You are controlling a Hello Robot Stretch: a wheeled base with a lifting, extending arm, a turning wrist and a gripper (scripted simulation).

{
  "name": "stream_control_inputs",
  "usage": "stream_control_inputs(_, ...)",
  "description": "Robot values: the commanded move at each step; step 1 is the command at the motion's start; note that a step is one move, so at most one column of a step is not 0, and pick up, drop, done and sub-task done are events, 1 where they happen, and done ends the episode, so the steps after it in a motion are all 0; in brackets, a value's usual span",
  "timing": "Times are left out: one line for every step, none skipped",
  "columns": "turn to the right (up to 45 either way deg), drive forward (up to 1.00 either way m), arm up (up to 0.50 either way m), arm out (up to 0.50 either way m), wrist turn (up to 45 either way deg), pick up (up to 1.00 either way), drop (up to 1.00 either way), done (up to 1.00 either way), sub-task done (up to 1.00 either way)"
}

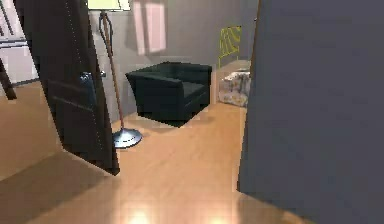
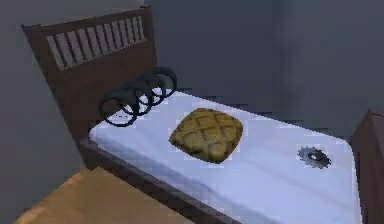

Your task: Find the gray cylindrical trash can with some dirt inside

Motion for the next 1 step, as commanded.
stream_control_inputs(-45.0, 0.00, 0.00, 0.00, 0.0, 0.00, 0.00, 0.00, 0.00)
